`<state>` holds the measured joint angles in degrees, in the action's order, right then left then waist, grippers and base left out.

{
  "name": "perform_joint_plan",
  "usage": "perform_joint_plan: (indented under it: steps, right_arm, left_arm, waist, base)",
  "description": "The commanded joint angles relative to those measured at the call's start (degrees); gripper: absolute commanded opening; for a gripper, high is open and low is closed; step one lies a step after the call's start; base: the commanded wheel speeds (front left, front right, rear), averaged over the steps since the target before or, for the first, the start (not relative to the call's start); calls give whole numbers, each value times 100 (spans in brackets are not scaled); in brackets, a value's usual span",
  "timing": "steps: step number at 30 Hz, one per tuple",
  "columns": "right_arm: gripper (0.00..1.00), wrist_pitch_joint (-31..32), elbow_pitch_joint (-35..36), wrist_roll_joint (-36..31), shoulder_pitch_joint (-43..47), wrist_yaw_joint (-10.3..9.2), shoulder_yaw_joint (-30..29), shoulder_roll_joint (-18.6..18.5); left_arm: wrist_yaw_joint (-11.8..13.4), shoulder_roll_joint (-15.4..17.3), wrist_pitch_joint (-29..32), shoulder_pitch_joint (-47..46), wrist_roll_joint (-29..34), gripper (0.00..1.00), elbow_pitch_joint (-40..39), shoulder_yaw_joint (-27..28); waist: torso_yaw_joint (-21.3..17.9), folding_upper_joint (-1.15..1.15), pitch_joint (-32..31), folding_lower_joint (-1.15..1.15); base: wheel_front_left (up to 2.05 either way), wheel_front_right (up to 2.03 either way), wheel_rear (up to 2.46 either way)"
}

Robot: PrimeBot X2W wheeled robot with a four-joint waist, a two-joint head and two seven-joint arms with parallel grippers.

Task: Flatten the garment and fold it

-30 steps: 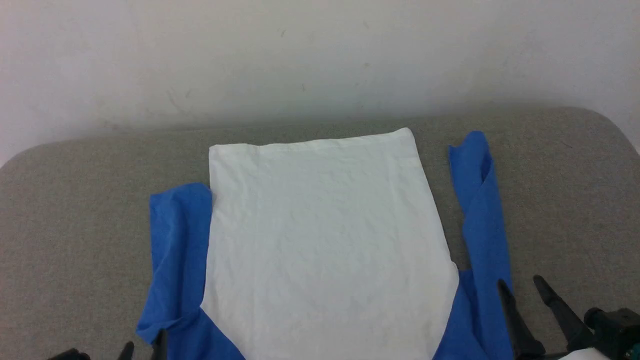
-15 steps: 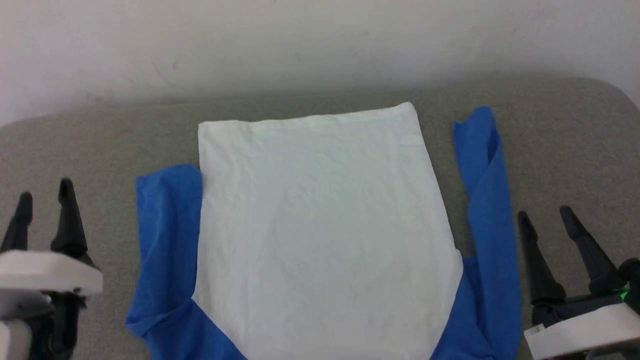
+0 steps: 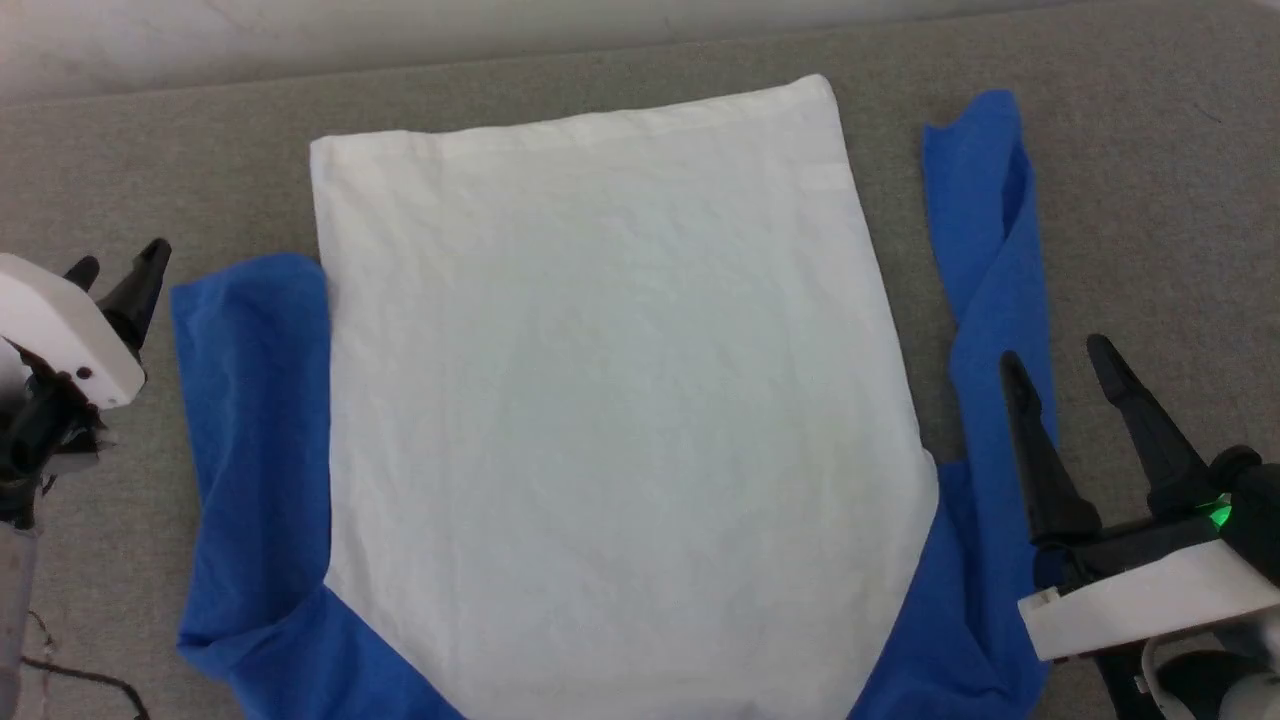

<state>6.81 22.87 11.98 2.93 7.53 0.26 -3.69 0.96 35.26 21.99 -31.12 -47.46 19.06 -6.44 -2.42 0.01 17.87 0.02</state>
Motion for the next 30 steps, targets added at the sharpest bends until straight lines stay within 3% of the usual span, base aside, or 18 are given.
perform_joint_plan:
  steps: [1, 12, 13, 14, 15, 23, 30]
  right_arm:
    - [100, -39, -48, 8, -120, -4, 34, -22]
    - [100, -155, -326, 102, -178, -4, 59, -16]
    - [100, -161, -348, 110, -176, -4, 47, -14]
    - [100, -166, -367, 122, -177, -4, 35, -12]
    - [100, -170, -384, 127, -179, -4, 27, -9]
    - [100, -128, -479, 135, -50, -4, -61, 3]
    - [100, -3, -469, 202, 263, -4, -225, 14]
  left_arm:
    - [-88, 96, 321, -191, -87, 100, 304, -102]
    - [-325, 209, 2025, -330, -222, 100, 1459, -781]
    - [-335, 194, 2076, -330, -217, 76, 1473, -821]
    - [-343, 165, 2086, -333, -228, 15, 1479, -835]
    - [-350, 139, 2035, -341, -236, 0, 1487, -827]
    - [-88, 74, 796, -326, -153, 0, 1578, -414]
    - [329, 443, -30, 181, -224, 0, 1183, 243]
  waist:
    - [-240, -1, 335, -2]
    - [-448, -1, 431, -2]
    - [-449, -1, 426, -2]
    - [-445, -1, 418, -2]
    - [-438, -1, 405, -2]
    - [-267, -1, 41, -2]
    - [59, -1, -470, -2]
  base:
    - [0, 0, 0]
    - [0, 0, 0]
    - [0, 0, 0]
    - [0, 0, 0]
    - [0, 0, 0]
    - [0, 0, 0]
    - [0, 0, 0]
